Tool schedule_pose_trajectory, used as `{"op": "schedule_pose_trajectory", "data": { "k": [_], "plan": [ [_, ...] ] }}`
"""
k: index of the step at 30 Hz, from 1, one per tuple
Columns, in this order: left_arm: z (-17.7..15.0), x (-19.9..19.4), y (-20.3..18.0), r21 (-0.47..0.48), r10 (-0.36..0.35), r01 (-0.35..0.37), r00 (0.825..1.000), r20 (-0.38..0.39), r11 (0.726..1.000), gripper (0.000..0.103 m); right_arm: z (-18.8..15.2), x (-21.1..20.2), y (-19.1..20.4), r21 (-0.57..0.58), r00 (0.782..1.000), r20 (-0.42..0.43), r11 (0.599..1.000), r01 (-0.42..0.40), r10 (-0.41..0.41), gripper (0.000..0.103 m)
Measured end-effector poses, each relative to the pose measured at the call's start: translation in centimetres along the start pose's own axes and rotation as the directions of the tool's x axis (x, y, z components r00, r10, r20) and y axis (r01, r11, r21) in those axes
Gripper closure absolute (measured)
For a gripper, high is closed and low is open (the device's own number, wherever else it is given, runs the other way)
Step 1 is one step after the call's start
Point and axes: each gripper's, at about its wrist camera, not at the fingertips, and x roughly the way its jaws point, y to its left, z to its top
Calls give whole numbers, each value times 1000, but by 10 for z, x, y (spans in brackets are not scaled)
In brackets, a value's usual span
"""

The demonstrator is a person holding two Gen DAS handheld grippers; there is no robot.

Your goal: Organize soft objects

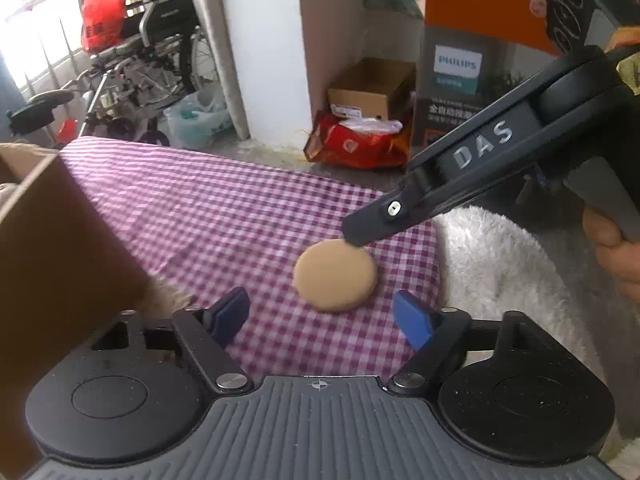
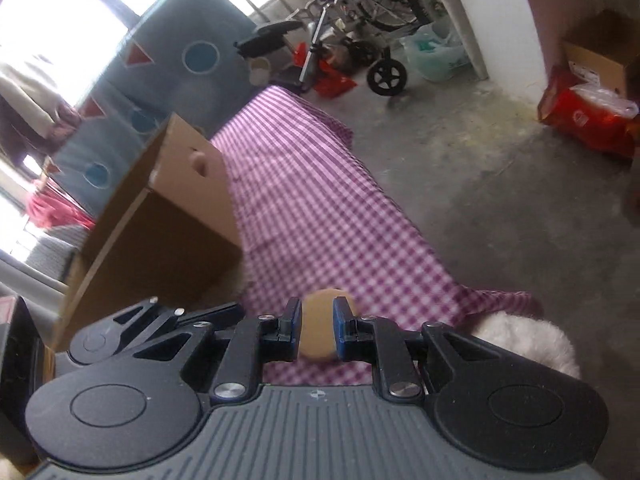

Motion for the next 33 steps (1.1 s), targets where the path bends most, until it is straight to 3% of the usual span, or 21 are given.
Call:
{"op": "schedule_pose_trajectory", "data": {
  "k": [4, 9, 13, 19, 21, 23, 26, 33],
  "plan": [
    [2, 15, -2, 1, -29, 29, 1000, -5, 1000, 34, -3, 19, -6, -11, 999, -42, 1000, 26, -26, 85],
    [6, 20, 5, -31, -68, 68, 998, 10, 997, 35, -2, 24, -4, -46, 999, -32, 999, 5, -6, 85],
    [5, 19, 1, -44, -46, 48, 998, 43, 998, 54, -1, 25, -2, -74, 1000, -27, 997, 6, -8, 85],
    [2, 14, 6, -86, -40, 45, 997, 61, 995, 61, -2, 23, -1, -47, 999, -28, 999, 17, -18, 84],
    [1, 10, 4, -90, -34, 40, 997, 70, 995, 64, -3, 22, -2, -22, 1000, -23, 1000, 19, -19, 80],
    [-1, 5, 5, -96, -32, 40, 996, 77, 995, 75, -4, 21, -2, -5, 1000, -13, 1000, 13, -13, 65],
    [-5, -1, 11, -124, -33, 42, 997, 75, 991, 76, -8, 21, 5, -20, 1000, 0, 1000, 6, -6, 51],
    [-20, -10, 20, -198, -43, 55, 997, 67, 979, 76, -11, 23, 23, -103, 995, 29, 990, 96, -93, 51]
  ]
}}
